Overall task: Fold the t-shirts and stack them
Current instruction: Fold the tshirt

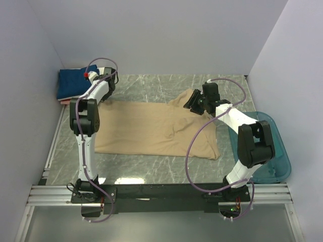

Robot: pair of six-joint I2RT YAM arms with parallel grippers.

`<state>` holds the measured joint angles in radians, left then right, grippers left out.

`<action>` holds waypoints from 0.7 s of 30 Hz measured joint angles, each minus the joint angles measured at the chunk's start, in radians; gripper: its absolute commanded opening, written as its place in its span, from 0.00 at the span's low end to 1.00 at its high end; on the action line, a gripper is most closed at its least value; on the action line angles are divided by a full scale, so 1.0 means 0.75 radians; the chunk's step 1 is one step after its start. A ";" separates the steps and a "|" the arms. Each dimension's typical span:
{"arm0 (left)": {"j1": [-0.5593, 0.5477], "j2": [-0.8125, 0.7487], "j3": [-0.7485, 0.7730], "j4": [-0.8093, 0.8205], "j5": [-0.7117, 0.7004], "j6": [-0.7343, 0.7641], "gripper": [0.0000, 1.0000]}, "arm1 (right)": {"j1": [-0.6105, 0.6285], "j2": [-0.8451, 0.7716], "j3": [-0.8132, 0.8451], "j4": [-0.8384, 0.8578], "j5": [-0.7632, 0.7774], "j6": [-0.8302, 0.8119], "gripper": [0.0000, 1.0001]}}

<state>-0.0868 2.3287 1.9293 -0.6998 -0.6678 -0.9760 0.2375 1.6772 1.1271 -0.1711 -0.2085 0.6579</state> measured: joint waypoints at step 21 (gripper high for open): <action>-0.027 0.024 0.047 0.001 -0.013 0.043 0.45 | -0.006 0.014 0.000 -0.001 -0.004 0.004 0.54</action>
<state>-0.1074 2.3466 1.9644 -0.6991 -0.6773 -0.9436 0.2333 1.6875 1.1271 -0.1715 -0.2111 0.6609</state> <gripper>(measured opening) 0.446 0.543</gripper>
